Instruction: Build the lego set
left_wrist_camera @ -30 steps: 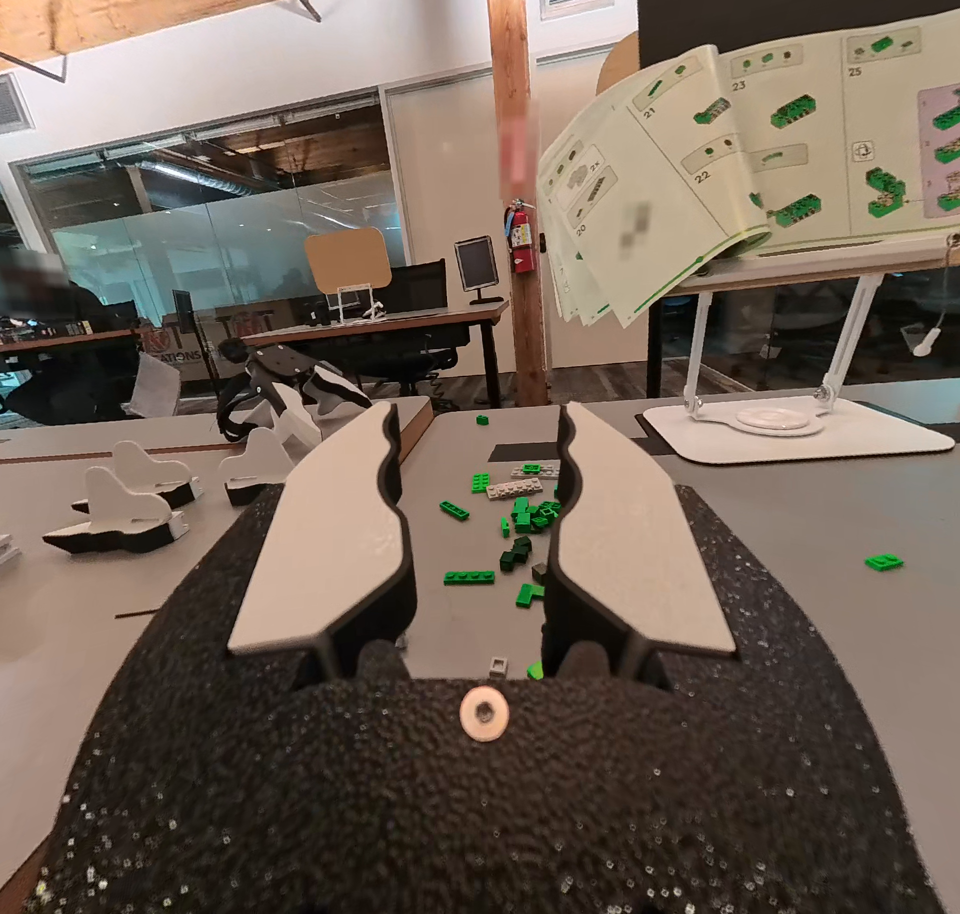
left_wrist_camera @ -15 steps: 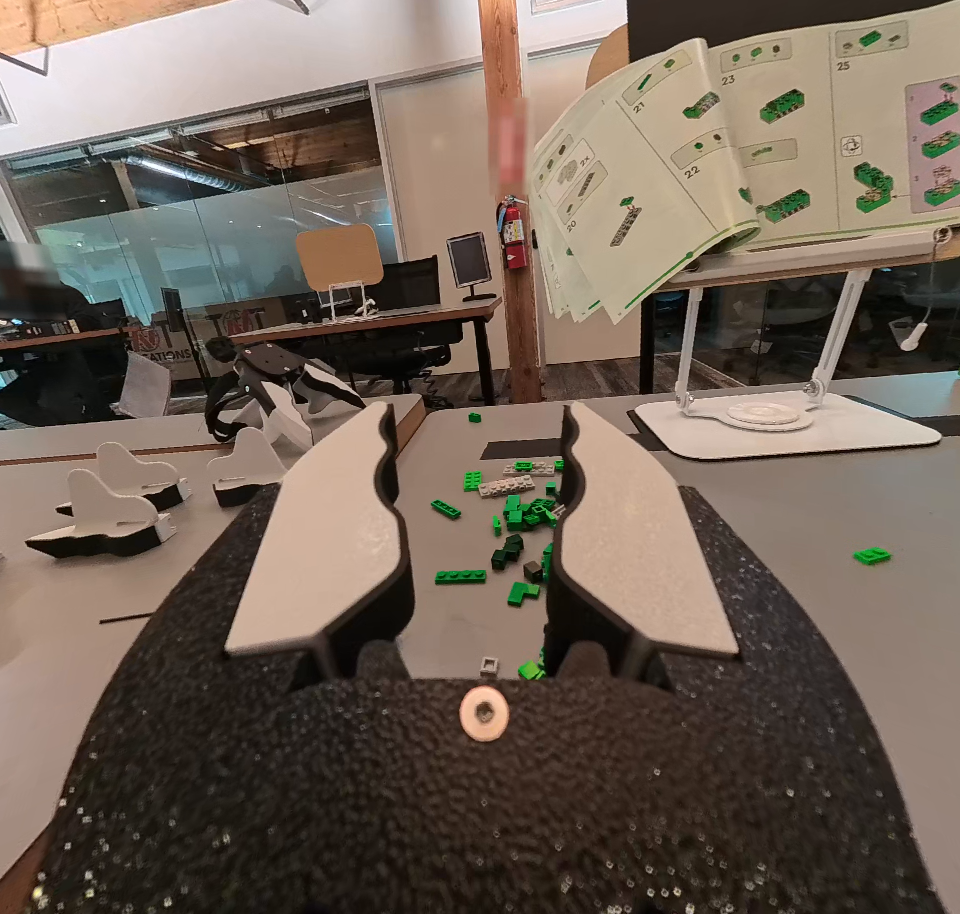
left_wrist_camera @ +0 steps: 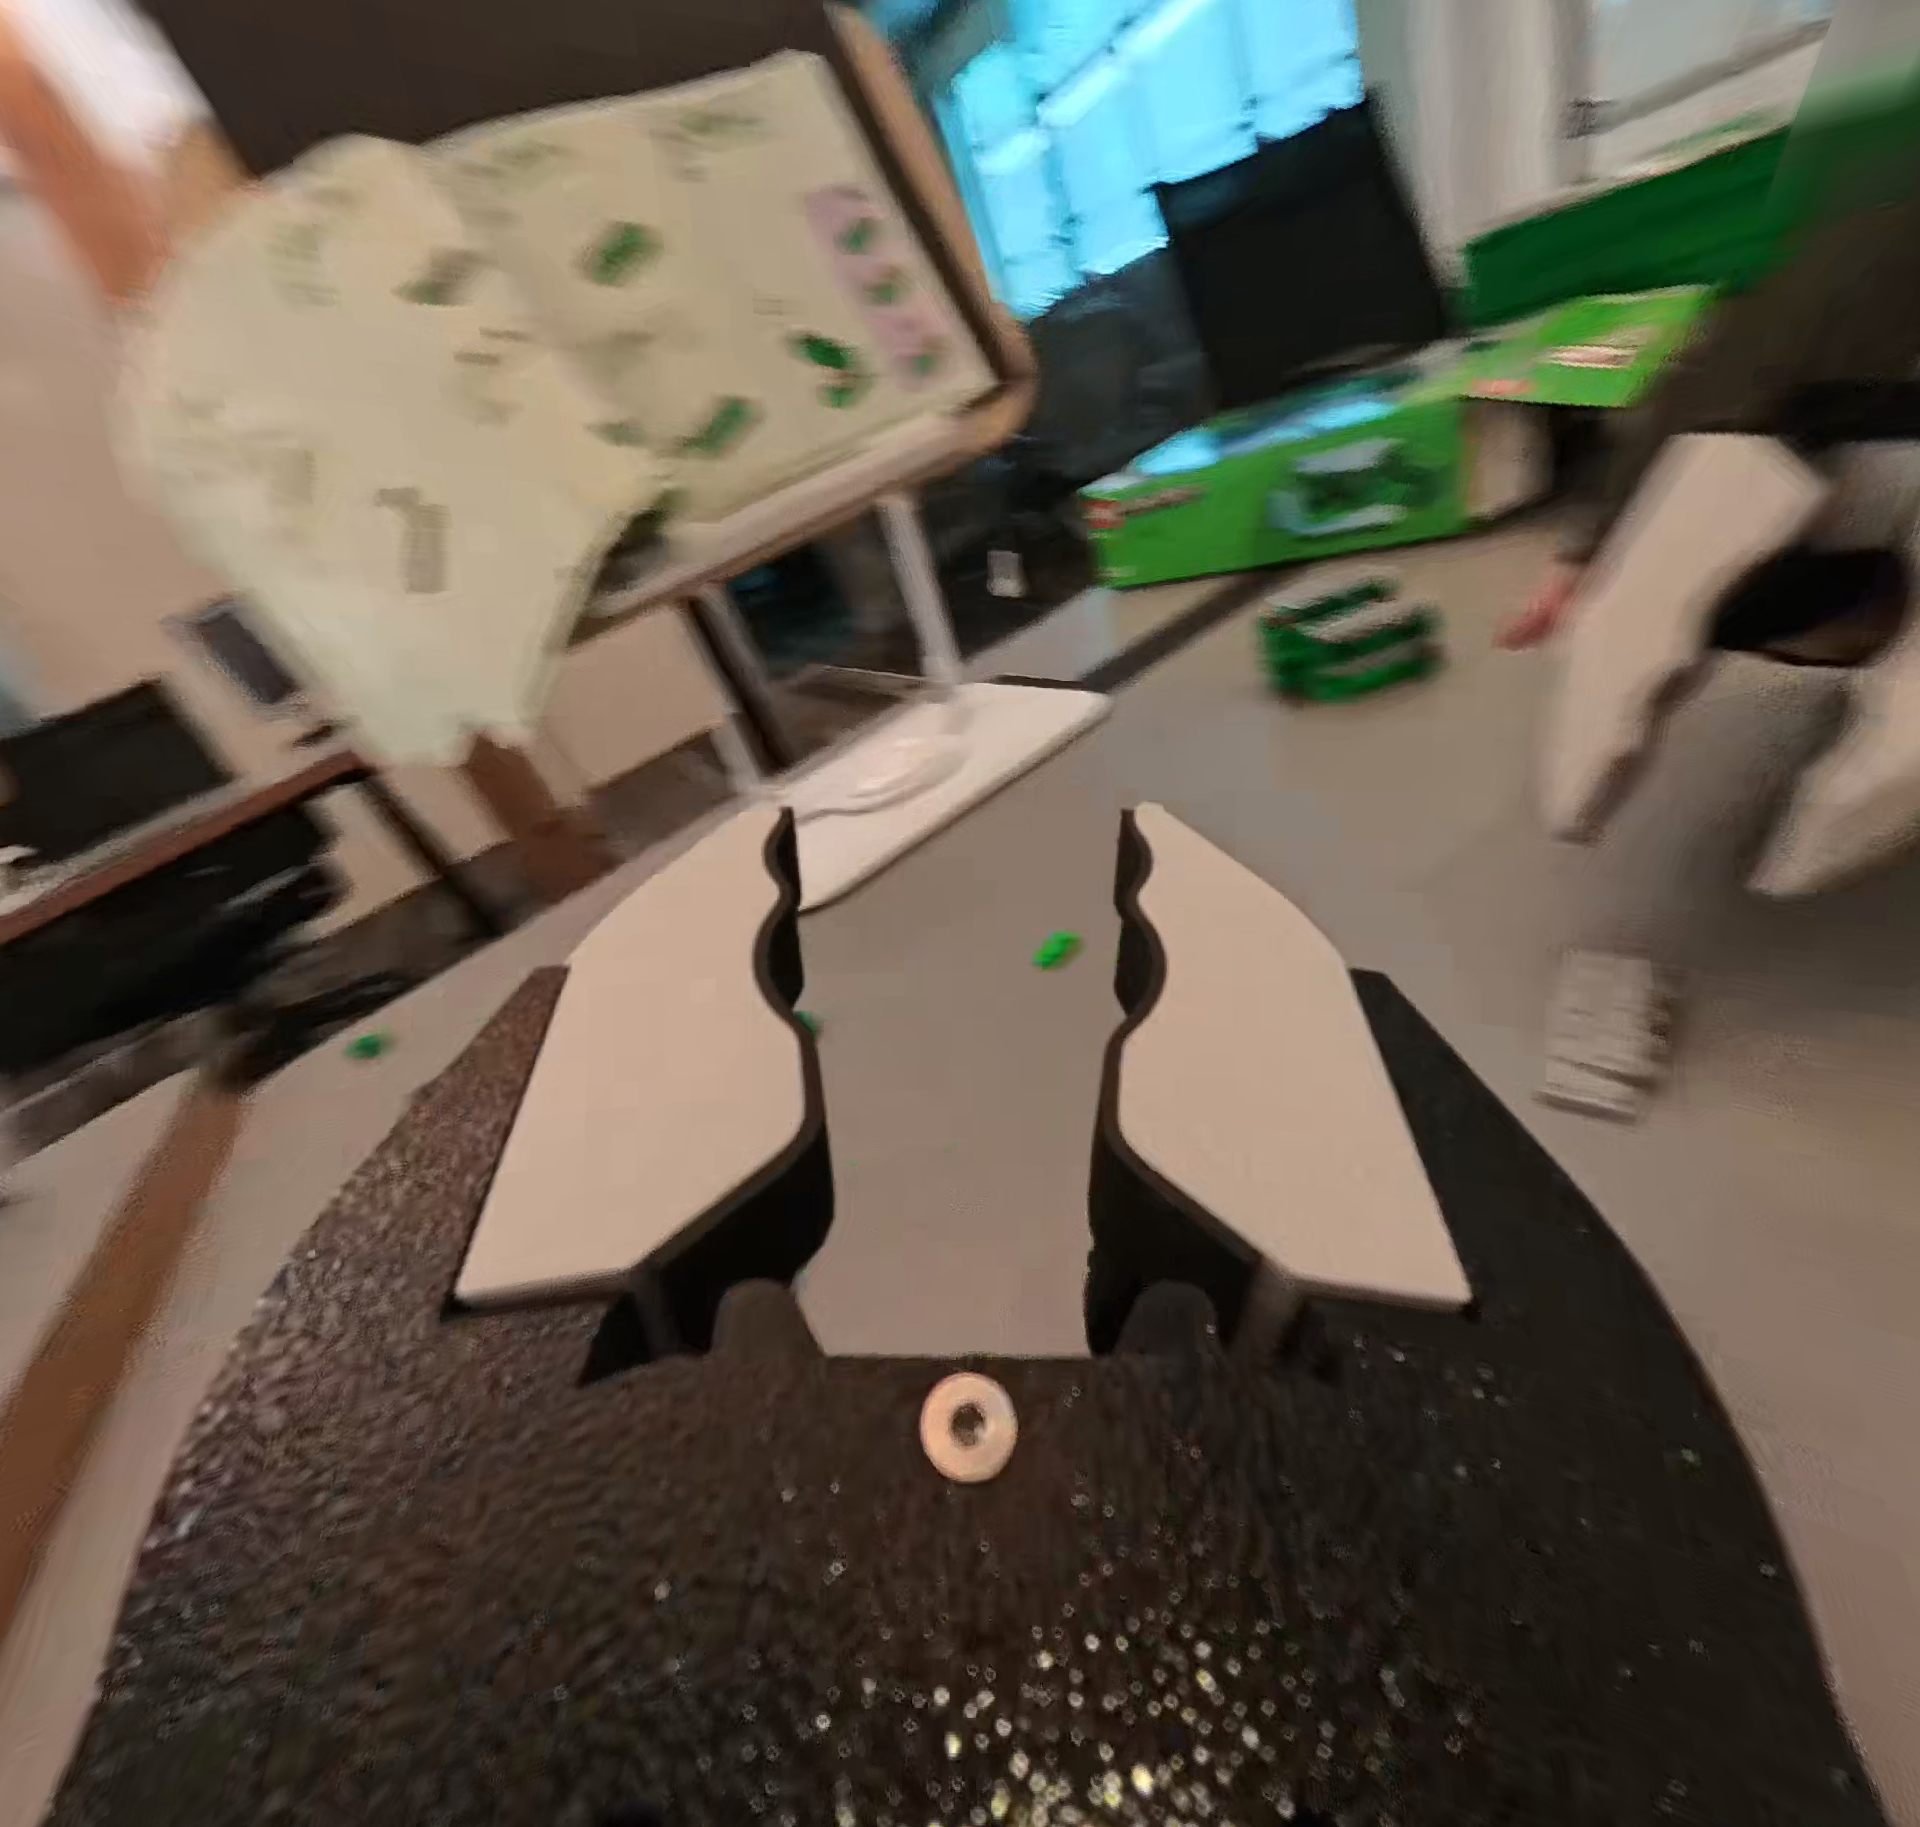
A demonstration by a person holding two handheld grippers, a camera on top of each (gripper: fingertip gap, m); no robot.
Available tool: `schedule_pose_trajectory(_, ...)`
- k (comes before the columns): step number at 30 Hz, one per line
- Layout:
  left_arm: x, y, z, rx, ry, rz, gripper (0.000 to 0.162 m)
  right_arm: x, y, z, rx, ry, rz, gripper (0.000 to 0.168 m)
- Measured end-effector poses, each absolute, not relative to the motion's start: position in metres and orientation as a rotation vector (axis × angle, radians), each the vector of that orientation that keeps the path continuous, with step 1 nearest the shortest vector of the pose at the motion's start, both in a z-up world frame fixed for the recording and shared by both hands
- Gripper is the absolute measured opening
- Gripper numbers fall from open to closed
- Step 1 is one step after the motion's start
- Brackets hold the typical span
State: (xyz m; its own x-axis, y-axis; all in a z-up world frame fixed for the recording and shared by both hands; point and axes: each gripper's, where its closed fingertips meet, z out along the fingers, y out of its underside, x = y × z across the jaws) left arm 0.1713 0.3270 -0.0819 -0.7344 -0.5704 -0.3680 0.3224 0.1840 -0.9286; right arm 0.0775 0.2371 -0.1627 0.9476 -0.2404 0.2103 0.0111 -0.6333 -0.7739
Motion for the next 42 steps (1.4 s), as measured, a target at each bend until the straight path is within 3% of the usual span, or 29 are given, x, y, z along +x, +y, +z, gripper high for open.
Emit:
schedule_pose_trajectory(9, 0.128, 0.282, -0.141, 0.000, 2.314, -1.624, 0.060, 0.085, 0.226, -0.164, -2.070, 0.283, -0.189, 0.029)
schedule_pose_trajectory(28, 0.129, 0.280, -0.152, 0.004, 2.358, -1.552, 0.059, 0.084, 0.229, -0.173, -2.126, 0.258, -0.200, 0.027)
schedule_pose_trajectory(42, 0.098, 0.274, -0.166, 0.138, 2.605, -1.559, 0.033, 0.085, 0.238, -0.189, -2.243, 0.190, -0.124, 0.027)
